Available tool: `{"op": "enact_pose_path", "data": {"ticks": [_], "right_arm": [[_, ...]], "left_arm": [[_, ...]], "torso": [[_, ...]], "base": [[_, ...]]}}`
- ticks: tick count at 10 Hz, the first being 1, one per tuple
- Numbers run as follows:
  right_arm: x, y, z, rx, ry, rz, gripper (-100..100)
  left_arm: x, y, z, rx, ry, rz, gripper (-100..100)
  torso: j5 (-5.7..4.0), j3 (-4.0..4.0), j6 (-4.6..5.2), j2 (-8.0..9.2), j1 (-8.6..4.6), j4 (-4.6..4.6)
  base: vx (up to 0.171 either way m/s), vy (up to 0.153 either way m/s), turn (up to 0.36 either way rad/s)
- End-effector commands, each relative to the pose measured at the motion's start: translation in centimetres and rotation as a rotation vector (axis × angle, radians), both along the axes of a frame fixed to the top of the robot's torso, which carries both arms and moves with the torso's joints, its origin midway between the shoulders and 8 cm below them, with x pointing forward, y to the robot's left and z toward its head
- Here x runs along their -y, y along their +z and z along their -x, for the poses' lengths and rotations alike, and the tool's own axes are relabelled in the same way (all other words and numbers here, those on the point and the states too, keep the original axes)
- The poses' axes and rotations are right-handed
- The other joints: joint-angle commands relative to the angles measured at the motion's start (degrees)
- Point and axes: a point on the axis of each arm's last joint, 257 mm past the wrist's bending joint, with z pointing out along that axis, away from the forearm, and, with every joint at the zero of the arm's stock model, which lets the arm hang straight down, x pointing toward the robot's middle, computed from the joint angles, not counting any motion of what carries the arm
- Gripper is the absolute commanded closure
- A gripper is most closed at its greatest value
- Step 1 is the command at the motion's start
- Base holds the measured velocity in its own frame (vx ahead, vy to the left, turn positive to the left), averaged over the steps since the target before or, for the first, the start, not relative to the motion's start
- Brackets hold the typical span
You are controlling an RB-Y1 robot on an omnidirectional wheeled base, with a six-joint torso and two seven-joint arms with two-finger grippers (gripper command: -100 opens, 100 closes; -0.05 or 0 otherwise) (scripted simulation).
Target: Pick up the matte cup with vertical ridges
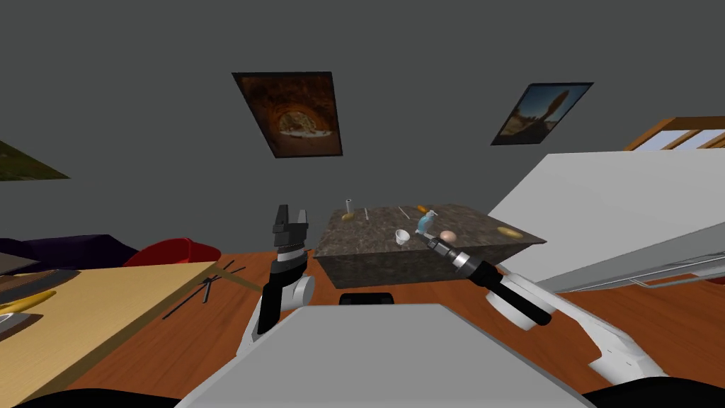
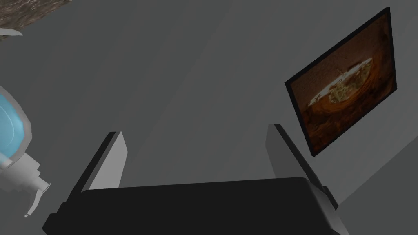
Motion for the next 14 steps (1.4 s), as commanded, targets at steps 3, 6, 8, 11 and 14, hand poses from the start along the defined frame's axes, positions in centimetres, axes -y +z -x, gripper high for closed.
{"op": "enact_pose_path", "data": {"ticks": [3,6,8,11,14], "right_arm": [[2.0,-1.4,-0.1,-0.041,0.006,0.113,-100],[4.9,-3.3,-0.3,-0.092,0.007,0.250,-100],[8.0,-4.9,-0.3,-0.140,0.002,0.370,-100],[11.2,-5.9,-0.3,-0.186,0.008,0.500,-100],[12.9,-6.4,-0.2,-0.210,0.004,0.558,-100]], "left_arm": [[0.0,0.0,0.0,0.000,0.000,0.000,0],[0.0,0.0,0.0,0.000,0.000,0.000,0],[0.0,0.0,0.0,0.000,0.000,0.000,0],[0.0,0.0,0.0,0.000,0.000,0.000,0],[0.0,0.0,0.0,0.000,0.000,0.000,0]], "torso": [[0.01,0.03,0.00,0.05,0.04,0.01],[0.03,0.03,0.03,0.06,0.12,0.01],[0.04,0.00,-0.01,0.00,0.15,0.00],[0.05,0.01,0.03,0.01,0.15,0.00],[0.01,0.02,0.02,0.03,0.02,0.01]], "base": [[-0.005,0.065,0.059],[-0.002,0.086,0.093],[0.023,0.117,0.132],[0.011,0.103,0.083],[0.009,0.064,0.061]]}}
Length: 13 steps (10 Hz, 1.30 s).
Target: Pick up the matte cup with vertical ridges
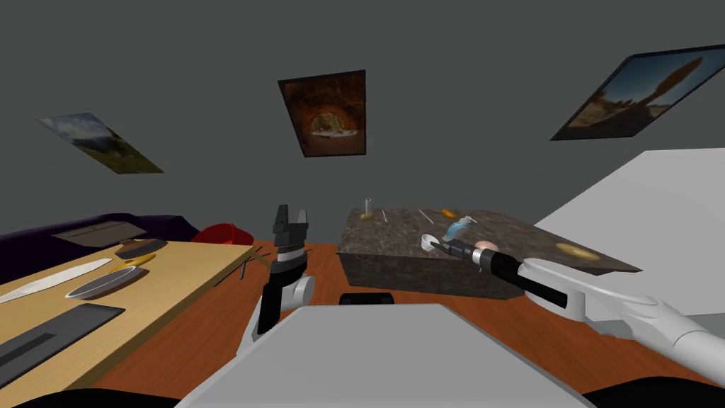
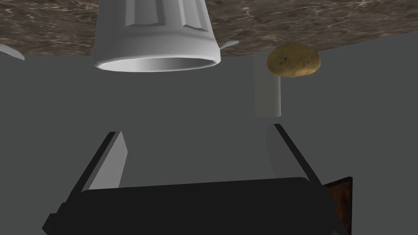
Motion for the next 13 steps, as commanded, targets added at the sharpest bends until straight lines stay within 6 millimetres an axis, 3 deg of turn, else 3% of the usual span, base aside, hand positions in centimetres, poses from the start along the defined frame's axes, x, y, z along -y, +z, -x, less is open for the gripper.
{"op": "enact_pose_path", "data": {"ticks": [1,7,10,11,12,13], "right_arm": [[2.0,-0.4,0.2,-0.025,-0.002,0.063,-100],[10.3,-2.0,1.9,-0.146,-0.022,0.311,-100],[12.8,-3.3,3.7,-0.208,-0.031,0.369,-100],[13.5,-4.6,5.2,-0.248,-0.034,0.379,-100],[13.1,-4.0,4.3,-0.225,-0.032,0.372,-100],[13.2,-4.2,4.5,-0.230,-0.032,0.372,0]], "left_arm": [[0.0,0.0,0.0,0.000,0.000,0.000,0],[0.0,0.0,0.0,0.000,0.000,0.000,0],[0.0,0.0,0.0,0.000,0.000,0.000,0],[0.0,0.0,0.0,0.000,0.000,0.000,0],[0.0,0.0,0.0,0.000,0.000,0.000,0],[0.0,0.0,0.0,0.000,0.000,0.000,0]], "torso": [[0.00,0.00,0.00,0.00,0.00,0.00],[0.07,-0.03,-0.02,-0.05,0.26,-0.01],[0.03,0.00,0.01,-0.01,0.11,0.00],[0.01,0.00,0.01,0.01,0.02,0.00],[-0.02,0.00,0.02,0.01,-0.01,0.00],[-0.02,0.03,0.03,0.05,-0.11,0.01]], "base": [[0.015,0.081,0.099],[0.024,0.126,0.112],[0.024,0.082,0.064],[0.025,0.060,0.068],[0.012,0.027,0.007],[0.000,0.000,0.000]]}}
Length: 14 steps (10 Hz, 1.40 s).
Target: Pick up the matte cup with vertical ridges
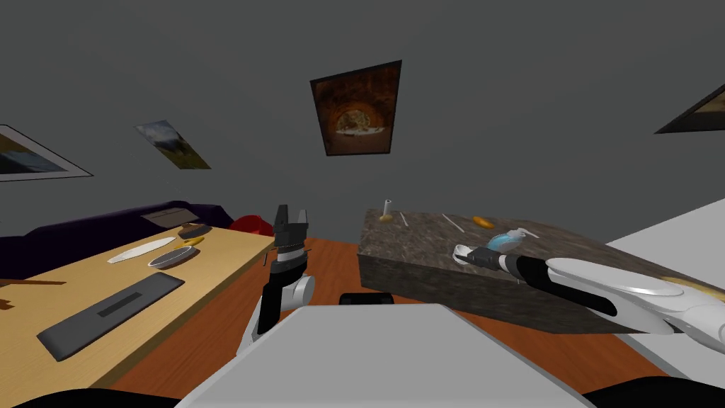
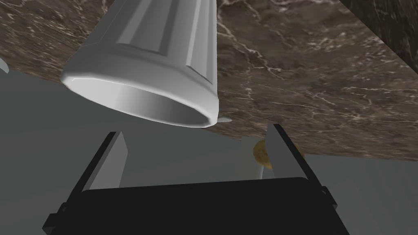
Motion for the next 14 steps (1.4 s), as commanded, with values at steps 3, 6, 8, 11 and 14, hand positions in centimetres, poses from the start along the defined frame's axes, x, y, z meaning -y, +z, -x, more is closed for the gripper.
{"op": "enact_pose_path", "data": {"ticks": [3,6,8,11,14], "right_arm": [[2.5,-0.6,0.1,-0.003,-0.068,-0.006,-100],[4.8,-1.2,0.2,-0.007,-0.134,-0.011,-100],[5.7,-2.3,0.5,-0.021,-0.177,-0.032,-100],[7.3,-2.7,0.7,-0.023,-0.231,-0.044,-100],[9.0,-3.3,0.8,-0.028,-0.286,-0.050,-100]], "left_arm": [[0.0,0.0,0.0,0.000,0.000,0.000,0],[0.0,0.0,0.0,0.000,0.000,0.000,0],[0.0,0.0,0.0,0.000,0.000,0.000,0],[0.0,0.0,0.0,0.000,0.000,0.000,0],[0.0,0.0,0.0,0.000,0.000,0.000,0]], "torso": [[-0.05,0.29,0.01,0.51,-0.19,0.12],[-0.07,0.30,0.01,0.52,-0.23,0.12],[-0.04,0.28,-0.06,0.49,-0.14,0.11],[-0.03,0.13,0.09,0.19,-0.21,0.06],[-0.06,0.23,0.08,0.36,-0.25,0.10]], "base": [[-0.121,-0.031,0.202],[-0.118,-0.031,0.191],[-0.141,-0.013,0.278],[-0.062,-0.020,0.093],[-0.125,-0.017,0.209]]}}
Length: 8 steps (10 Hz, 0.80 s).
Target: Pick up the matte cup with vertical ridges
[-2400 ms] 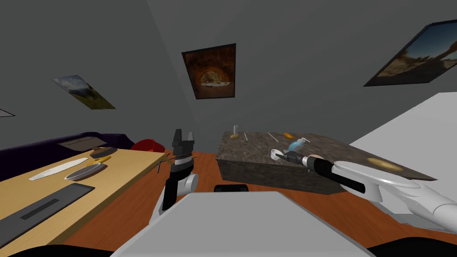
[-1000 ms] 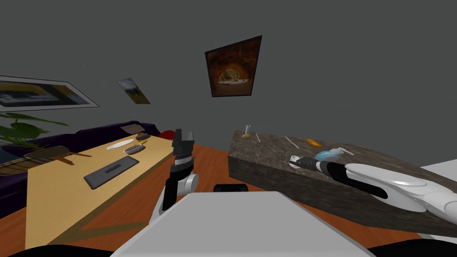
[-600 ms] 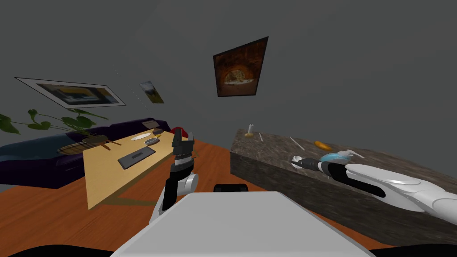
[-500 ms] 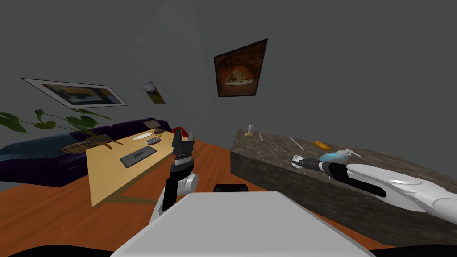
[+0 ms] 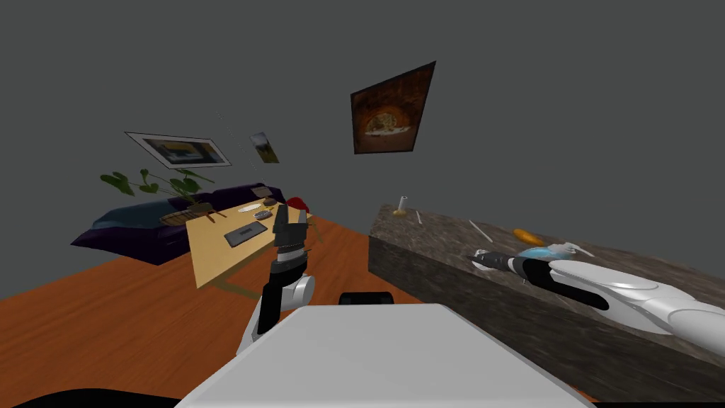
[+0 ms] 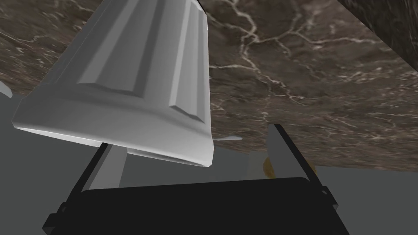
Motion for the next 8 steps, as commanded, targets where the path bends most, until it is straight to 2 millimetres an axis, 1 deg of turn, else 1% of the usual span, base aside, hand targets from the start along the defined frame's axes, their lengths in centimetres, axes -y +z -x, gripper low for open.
{"op": "enact_pose_path", "data": {"ticks": [1,2,3,4,5,6,7,8], "right_arm": [[0.9,-0.3,0.0,-0.003,-0.027,-0.002,-100],[2.0,0.2,0.0,0.004,-0.045,0.013,-100],[2.0,0.2,0.0,0.004,-0.045,0.013,-100],[2.2,-0.8,0.1,-0.005,-0.076,-0.013,-100],[2.7,-0.6,0.0,-0.004,-0.081,-0.003,-100],[3.7,-0.1,0.0,0.002,-0.099,0.011,-100],[3.5,-1.1,0.1,-0.008,-0.122,-0.018,-100],[4.4,-0.9,0.1,-0.010,-0.135,-0.001,-100]], "left_arm": [[0.0,0.0,0.0,0.000,0.000,0.000,0],[0.0,0.0,0.0,0.000,0.000,0.000,0],[0.0,0.0,0.0,0.000,0.000,0.000,0],[0.0,0.0,0.0,0.000,0.000,0.000,0],[0.0,0.0,0.0,0.000,0.000,0.000,0],[0.0,0.0,0.0,0.000,0.000,0.000,0],[0.0,0.0,0.0,0.000,0.000,0.000,0],[0.0,0.0,0.0,0.000,0.000,0.000,0]], "torso": [[0.00,0.00,0.00,0.00,0.00,0.00],[-0.11,-0.04,-0.05,-0.07,-0.04,-0.03],[-0.10,-0.17,0.01,-0.30,-0.07,-0.07],[-0.11,-0.30,-0.01,-0.52,-0.10,-0.12],[-0.12,-0.23,-0.12,-0.36,-0.05,-0.11],[-0.10,-0.16,-0.04,-0.27,-0.05,-0.08],[-0.12,-0.21,0.01,-0.36,-0.15,-0.09],[-0.15,-0.14,-0.11,-0.20,-0.19,-0.07]], "base": [[-0.157,0.005,0.229],[-0.072,0.011,0.022],[-0.012,0.006,-0.035],[-0.113,0.018,0.302],[-0.139,0.018,0.246],[-0.075,-0.008,0.043],[-0.152,-0.018,0.330],[-0.164,-0.015,0.252]]}}
